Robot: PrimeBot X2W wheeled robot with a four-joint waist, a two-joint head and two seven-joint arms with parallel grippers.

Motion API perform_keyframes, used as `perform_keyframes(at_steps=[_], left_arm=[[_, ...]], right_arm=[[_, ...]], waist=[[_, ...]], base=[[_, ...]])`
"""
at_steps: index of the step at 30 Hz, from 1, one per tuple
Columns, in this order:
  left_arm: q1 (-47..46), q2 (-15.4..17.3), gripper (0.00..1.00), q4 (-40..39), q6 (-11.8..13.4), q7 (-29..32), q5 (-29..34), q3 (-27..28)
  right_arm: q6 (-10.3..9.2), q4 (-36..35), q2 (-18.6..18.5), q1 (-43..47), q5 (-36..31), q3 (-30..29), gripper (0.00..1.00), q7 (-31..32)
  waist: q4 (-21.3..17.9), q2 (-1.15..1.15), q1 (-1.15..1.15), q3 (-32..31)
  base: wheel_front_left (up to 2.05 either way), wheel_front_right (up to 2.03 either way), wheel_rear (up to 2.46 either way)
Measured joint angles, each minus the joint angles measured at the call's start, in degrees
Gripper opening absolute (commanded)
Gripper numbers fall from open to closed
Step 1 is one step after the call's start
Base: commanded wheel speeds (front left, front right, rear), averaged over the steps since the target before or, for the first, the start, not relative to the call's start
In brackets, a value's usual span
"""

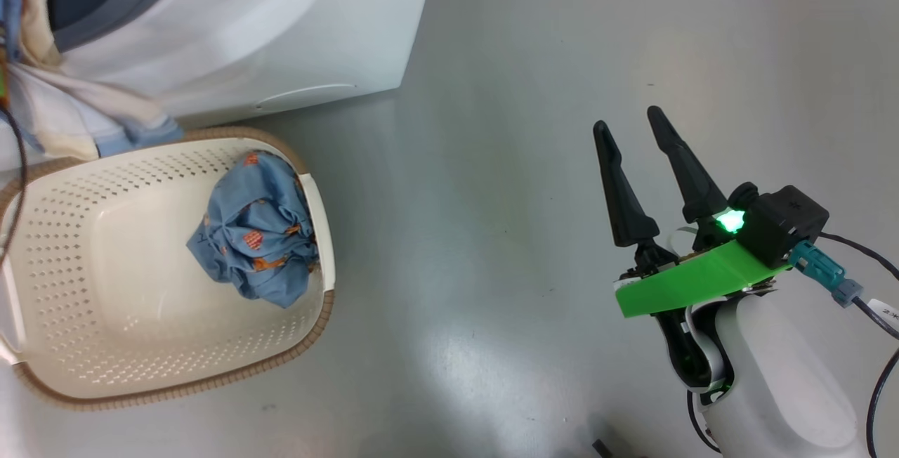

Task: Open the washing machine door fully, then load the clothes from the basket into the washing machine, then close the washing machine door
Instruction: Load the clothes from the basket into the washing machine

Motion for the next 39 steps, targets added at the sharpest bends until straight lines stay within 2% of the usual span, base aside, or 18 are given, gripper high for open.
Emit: perform_keyframes(at_steps=[7,17,21,26,31,39], left_arm=[[-9.2,2.1,0.0,12.9,0.0,0.7,-2.7,-4.3],[-19.3,4.3,0.0,21.6,0.0,1.0,-3.7,-9.2],[-22.3,5.1,0.0,21.6,0.0,0.2,-4.3,-8.6],[-23.7,6.7,0.0,13.1,0.0,0.0,-2.4,-3.0],[-21.1,6.0,0.0,7.5,0.0,0.0,1.2,2.3],[-16.7,3.6,0.0,10.8,0.0,0.0,3.2,1.3]], right_arm=[[0.0,0.0,0.2,0.0,0.0,1.1,1.0,0.0],[0.0,0.1,0.2,0.0,0.0,1.8,1.0,0.0],[0.0,0.0,0.1,0.0,0.0,1.8,1.0,0.0],[0.0,-0.5,0.0,0.0,0.0,1.8,1.0,0.0],[0.0,-0.6,0.1,-0.1,0.0,1.9,1.0,0.0],[0.0,-0.5,0.1,-0.9,0.0,2.5,1.0,0.0]], waist=[[-0.8,0.0,0.0,0.2],[-2.0,0.0,0.0,1.2],[-2.4,0.0,0.0,1.7],[-2.6,0.0,0.0,2.9],[-2.7,0.0,0.0,3.8],[-2.5,0.0,0.0,4.1]], base=[[0.0,0.0,0.0],[0.0,0.0,0.0],[0.0,0.0,0.0],[0.0,0.0,0.0],[0.0,0.0,0.0],[0.0,0.0,0.0]])
